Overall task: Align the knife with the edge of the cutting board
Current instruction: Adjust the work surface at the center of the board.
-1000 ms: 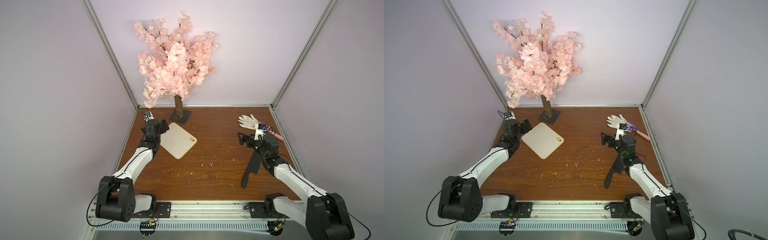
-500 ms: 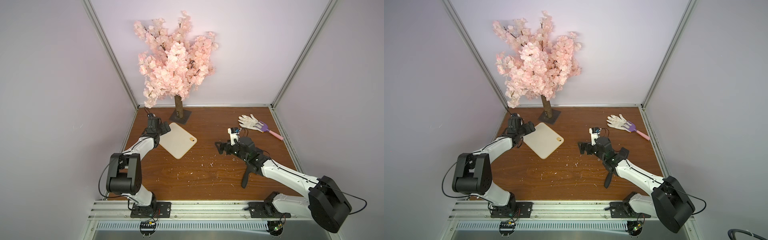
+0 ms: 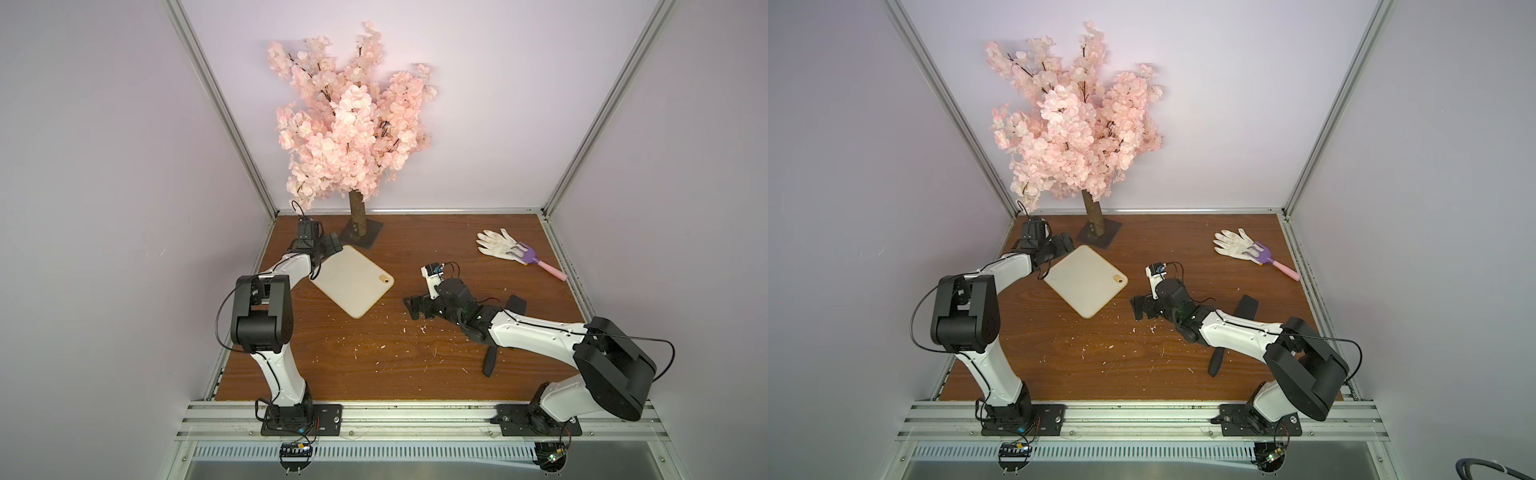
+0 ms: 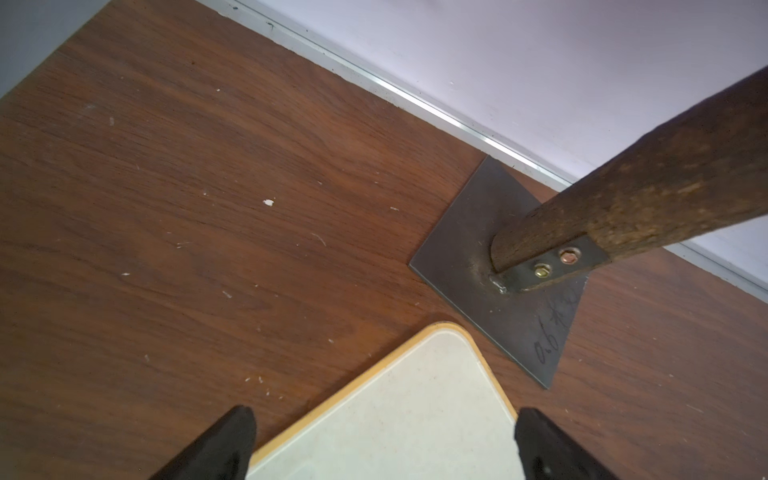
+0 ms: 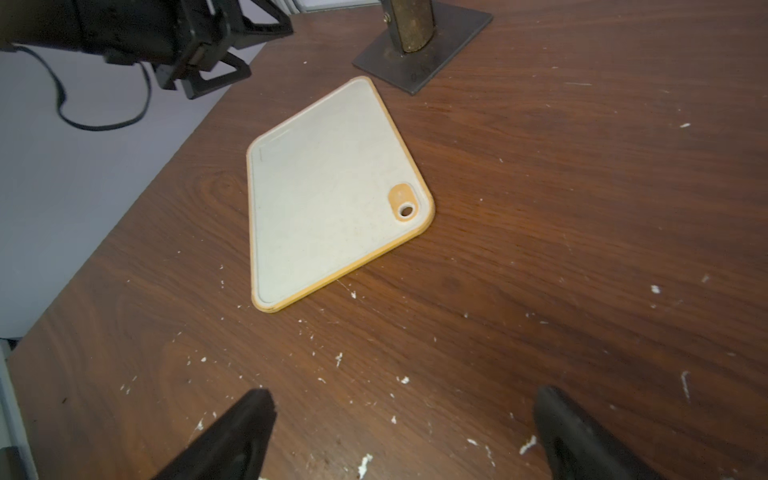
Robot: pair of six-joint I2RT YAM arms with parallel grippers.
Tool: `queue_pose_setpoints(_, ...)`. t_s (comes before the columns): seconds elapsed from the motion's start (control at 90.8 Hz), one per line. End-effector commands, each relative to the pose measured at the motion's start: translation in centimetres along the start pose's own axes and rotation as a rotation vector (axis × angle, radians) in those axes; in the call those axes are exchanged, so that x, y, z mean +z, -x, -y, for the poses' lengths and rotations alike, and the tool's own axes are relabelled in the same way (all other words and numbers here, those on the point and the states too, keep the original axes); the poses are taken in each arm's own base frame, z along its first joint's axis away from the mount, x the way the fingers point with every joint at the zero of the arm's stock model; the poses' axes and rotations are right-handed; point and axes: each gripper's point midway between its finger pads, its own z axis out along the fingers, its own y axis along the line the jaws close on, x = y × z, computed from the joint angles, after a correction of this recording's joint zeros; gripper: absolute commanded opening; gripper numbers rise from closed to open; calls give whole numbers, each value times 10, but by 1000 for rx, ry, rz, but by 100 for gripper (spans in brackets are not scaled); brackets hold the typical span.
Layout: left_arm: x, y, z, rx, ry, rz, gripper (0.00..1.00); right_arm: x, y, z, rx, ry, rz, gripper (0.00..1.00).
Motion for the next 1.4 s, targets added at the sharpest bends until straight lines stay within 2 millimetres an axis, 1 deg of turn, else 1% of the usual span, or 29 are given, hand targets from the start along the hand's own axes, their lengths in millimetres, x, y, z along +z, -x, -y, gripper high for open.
queue_pose_setpoints(0.0, 7, -3, -12, -13, -15, -68, 98, 3, 15, -12, -7, 23, 37, 100)
queue_pose_setpoints(0.121, 14, 2, -24, -19, 7, -98, 99, 11, 8, -17, -14, 39, 14, 99)
queue_pose_setpoints(0.286, 22, -2, -36, -36, 33, -144, 99, 17, 5, -27, -40, 67, -6, 100)
queue_pose_setpoints(0.451, 33, -11, -43, -63, 66, -211, 99, 23, -3, -36, -63, 98, -41, 100)
queue_pose_setpoints(0.495, 37, -18, -45, -63, 73, -234, 99, 24, -4, -37, -69, 100, -46, 100)
queue_pose_setpoints(0.583, 41, -27, -43, -66, 51, -267, 99, 24, -6, -39, -78, 98, -51, 100)
queue_pose_setpoints(0.649, 43, -33, -44, -71, 53, -284, 99, 24, -6, -40, -82, 95, -51, 100)
queue_pose_setpoints(0.671, 43, -24, -41, -68, 47, -269, 99, 24, -6, -39, -82, 92, -52, 100)
queue_pose_setpoints(0.704, 43, -22, -41, -69, 47, -268, 99, 24, -6, -39, -84, 90, -51, 100)
queue_pose_setpoints(0.903, 45, -30, -43, -76, 50, -295, 99, 25, -8, -39, -95, 81, -57, 99)
queue_pose_setpoints(1.046, 46, -40, -46, -84, 57, -318, 100, 27, -11, -39, -86, 81, -65, 99)
queue_pose_setpoints(1.112, 45, -40, -45, -87, 57, -318, 99, 27, -12, -39, -81, 80, -65, 100)
queue_pose_setpoints(1.134, 45, -51, -49, -90, 67, -341, 99, 27, -12, -38, -79, 77, -66, 99)
queue_pose_setpoints(1.167, 44, -57, -51, -94, 74, -353, 100, 27, -12, -37, -75, 74, -65, 100)
queue_pose_setpoints(1.277, 43, -65, -55, -98, 85, -368, 100, 24, -10, -37, -68, 75, -58, 100)
queue_pose_setpoints(1.387, 41, -71, -54, -103, 77, -382, 100, 21, -10, -37, -58, 79, -55, 100)
